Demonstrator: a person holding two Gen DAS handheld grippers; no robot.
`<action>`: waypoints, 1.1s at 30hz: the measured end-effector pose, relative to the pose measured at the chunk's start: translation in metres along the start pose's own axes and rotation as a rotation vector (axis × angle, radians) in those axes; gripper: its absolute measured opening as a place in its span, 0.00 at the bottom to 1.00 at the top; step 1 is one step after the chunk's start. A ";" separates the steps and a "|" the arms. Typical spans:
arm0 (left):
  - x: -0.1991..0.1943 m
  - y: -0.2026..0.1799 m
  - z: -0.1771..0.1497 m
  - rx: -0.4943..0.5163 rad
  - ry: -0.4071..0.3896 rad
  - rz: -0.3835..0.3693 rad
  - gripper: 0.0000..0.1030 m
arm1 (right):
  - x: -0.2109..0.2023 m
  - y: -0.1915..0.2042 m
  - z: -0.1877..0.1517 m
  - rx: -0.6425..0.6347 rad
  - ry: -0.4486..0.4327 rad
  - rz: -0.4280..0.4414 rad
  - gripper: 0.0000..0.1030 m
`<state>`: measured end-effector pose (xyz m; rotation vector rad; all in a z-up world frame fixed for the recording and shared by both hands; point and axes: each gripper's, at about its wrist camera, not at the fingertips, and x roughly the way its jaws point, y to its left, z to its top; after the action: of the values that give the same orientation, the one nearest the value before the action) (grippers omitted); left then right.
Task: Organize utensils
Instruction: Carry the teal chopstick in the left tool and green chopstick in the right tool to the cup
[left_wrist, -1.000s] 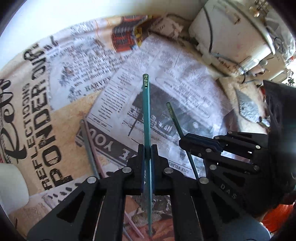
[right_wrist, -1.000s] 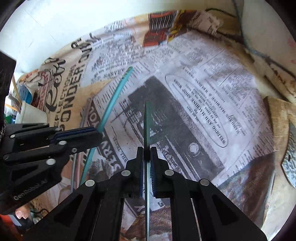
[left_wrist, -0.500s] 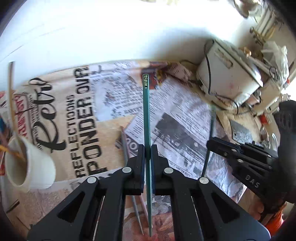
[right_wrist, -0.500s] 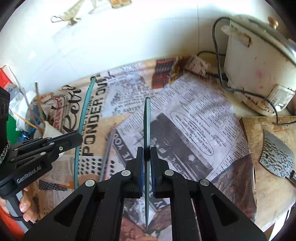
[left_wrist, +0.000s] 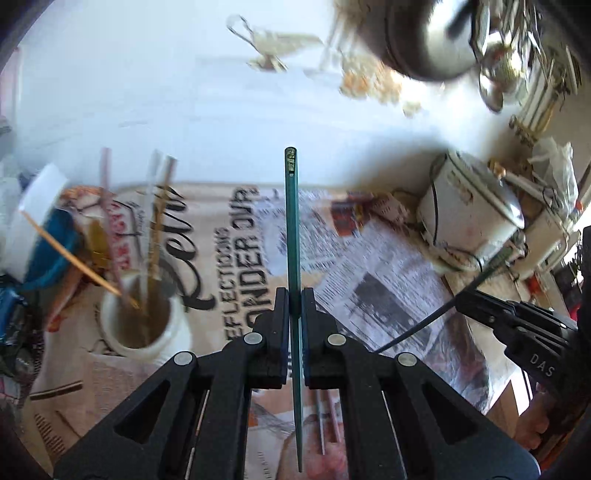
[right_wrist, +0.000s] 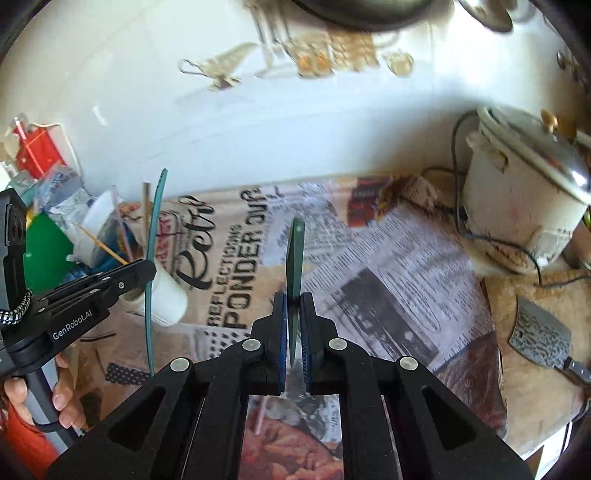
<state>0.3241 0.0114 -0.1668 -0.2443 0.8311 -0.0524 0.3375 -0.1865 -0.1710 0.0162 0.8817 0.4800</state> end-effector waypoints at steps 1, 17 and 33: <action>-0.006 0.004 0.002 -0.007 -0.016 0.008 0.04 | -0.002 0.005 0.002 -0.008 -0.009 0.004 0.06; -0.091 0.086 0.029 -0.164 -0.310 0.197 0.04 | -0.016 0.096 0.042 -0.189 -0.115 0.176 0.06; -0.064 0.133 0.057 -0.249 -0.392 0.329 0.04 | 0.010 0.153 0.075 -0.280 -0.104 0.333 0.06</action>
<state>0.3168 0.1611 -0.1150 -0.3364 0.4770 0.3989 0.3377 -0.0319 -0.0985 -0.0687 0.7052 0.9033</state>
